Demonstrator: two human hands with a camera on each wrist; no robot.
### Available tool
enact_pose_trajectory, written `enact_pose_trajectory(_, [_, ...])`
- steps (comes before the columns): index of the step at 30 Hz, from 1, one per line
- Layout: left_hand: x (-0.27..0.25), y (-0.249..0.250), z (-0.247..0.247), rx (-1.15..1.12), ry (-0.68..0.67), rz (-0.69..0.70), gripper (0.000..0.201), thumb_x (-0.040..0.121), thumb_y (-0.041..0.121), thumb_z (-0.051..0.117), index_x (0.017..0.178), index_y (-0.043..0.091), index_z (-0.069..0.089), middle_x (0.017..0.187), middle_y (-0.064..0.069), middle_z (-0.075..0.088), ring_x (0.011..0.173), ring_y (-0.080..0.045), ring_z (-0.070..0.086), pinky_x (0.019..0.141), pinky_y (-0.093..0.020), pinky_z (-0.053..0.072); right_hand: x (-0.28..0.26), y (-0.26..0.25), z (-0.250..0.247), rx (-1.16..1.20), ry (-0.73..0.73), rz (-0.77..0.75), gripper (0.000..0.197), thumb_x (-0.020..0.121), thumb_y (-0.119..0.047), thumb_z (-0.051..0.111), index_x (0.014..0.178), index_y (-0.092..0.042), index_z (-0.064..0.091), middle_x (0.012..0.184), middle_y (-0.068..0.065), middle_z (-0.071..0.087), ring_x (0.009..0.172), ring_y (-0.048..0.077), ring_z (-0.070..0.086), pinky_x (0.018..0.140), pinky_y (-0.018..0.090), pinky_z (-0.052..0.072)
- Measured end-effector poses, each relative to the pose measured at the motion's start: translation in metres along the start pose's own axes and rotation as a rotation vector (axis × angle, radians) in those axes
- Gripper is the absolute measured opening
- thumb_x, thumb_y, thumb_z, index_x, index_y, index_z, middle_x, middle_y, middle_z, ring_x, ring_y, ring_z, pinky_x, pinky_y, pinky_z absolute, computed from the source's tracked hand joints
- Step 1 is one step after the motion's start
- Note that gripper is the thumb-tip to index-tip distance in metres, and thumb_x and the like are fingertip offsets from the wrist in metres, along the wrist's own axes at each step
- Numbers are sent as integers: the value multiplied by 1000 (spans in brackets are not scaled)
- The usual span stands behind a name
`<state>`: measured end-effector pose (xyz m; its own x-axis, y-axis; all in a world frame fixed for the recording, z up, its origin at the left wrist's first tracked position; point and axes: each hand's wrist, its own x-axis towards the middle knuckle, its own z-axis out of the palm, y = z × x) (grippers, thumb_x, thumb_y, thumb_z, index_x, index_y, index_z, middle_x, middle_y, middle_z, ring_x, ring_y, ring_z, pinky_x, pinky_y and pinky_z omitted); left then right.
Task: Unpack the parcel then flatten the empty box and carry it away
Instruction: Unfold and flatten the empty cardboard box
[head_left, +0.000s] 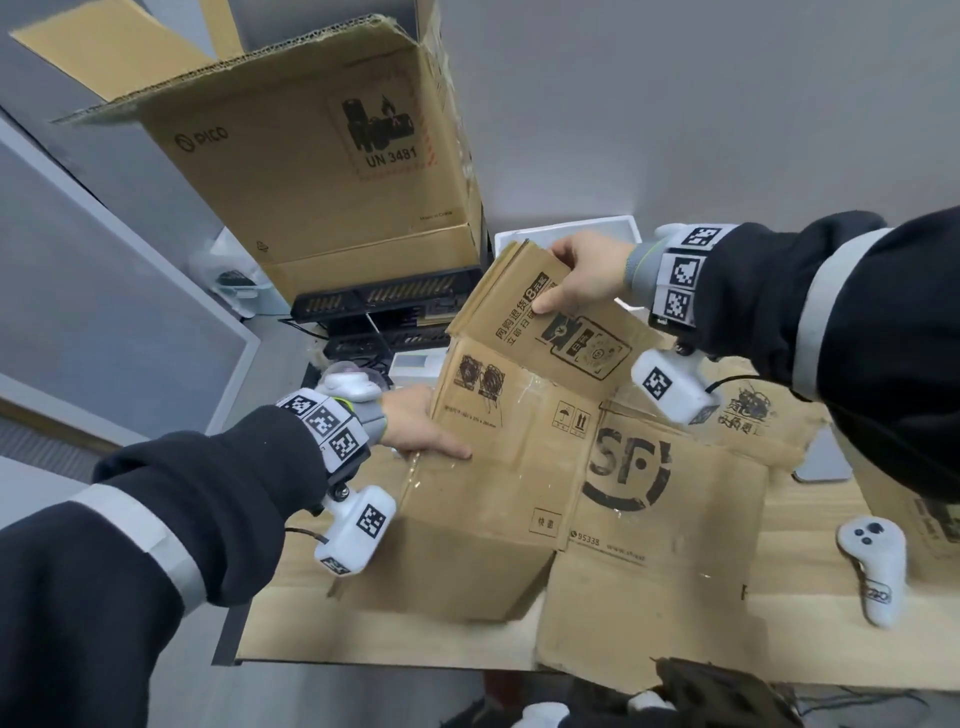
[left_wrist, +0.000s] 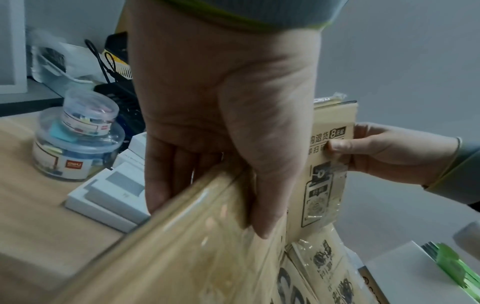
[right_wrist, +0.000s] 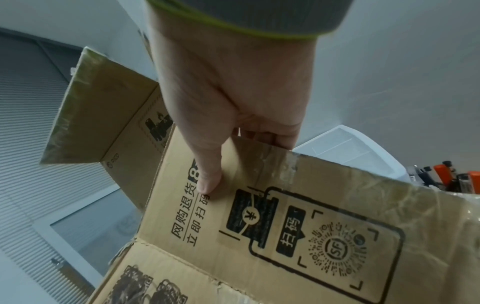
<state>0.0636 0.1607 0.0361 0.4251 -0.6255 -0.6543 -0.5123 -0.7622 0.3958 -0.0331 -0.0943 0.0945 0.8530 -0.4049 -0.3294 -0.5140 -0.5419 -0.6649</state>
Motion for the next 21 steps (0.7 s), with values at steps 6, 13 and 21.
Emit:
enact_pose_trajectory(6, [-9,18,-29,104,99,75,33,73,36,85,97,30,64,87,3,75,61,-11,71,59,-36,62,-8,2,-20,26,36,19,34,75,-23,86,101,-22,65,102,1,73,96,22,71,89,40,58])
enact_pose_trajectory(13, [-3,54,-27,101,179,147,24,76,38,83,91,30,66,84,10,73,71,-8,70,58,-22,54,-22,14,-66,16,-32,160,35,79,-14,83,108,-17,64,101,1,74,92,23,71,82,43,58])
enact_pose_trajectory(21, [2,42,-21,166,93,82,22,79,33,83,94,28,68,89,10,75,83,-9,71,78,-23,56,-30,49,-79,126,94,253,37,84,-14,78,118,-14,62,107,5,71,99,28,68,85,49,56])
